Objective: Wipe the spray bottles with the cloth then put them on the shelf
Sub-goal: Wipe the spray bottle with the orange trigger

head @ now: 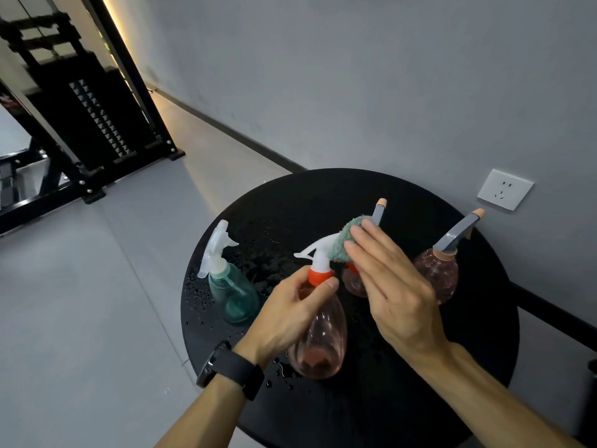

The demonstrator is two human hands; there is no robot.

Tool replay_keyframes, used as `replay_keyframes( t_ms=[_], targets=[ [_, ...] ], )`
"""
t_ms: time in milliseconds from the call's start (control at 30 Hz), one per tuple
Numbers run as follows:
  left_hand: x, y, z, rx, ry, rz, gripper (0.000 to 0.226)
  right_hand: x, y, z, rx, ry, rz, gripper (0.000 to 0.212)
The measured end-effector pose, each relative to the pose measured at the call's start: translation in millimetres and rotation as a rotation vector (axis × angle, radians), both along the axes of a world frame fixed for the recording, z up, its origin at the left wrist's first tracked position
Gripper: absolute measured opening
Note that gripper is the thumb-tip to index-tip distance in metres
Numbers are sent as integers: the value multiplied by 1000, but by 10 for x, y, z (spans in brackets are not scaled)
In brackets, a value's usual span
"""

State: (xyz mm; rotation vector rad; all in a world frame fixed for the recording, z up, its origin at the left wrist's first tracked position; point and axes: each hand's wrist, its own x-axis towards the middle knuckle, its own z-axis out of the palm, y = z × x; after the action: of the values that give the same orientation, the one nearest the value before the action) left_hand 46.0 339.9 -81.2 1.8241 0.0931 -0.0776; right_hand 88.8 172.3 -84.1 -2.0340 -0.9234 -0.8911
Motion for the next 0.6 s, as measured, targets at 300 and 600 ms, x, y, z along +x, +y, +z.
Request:
replay_keyframes(
  t_ms=[300,600],
  targets=[
    [33,12,84,-141,-77,58,19,65,18,-289,-92,92,36,39],
    [74,38,24,72,-129,168,20,12,-96,-229,-24,116,-25,33]
  ],
)
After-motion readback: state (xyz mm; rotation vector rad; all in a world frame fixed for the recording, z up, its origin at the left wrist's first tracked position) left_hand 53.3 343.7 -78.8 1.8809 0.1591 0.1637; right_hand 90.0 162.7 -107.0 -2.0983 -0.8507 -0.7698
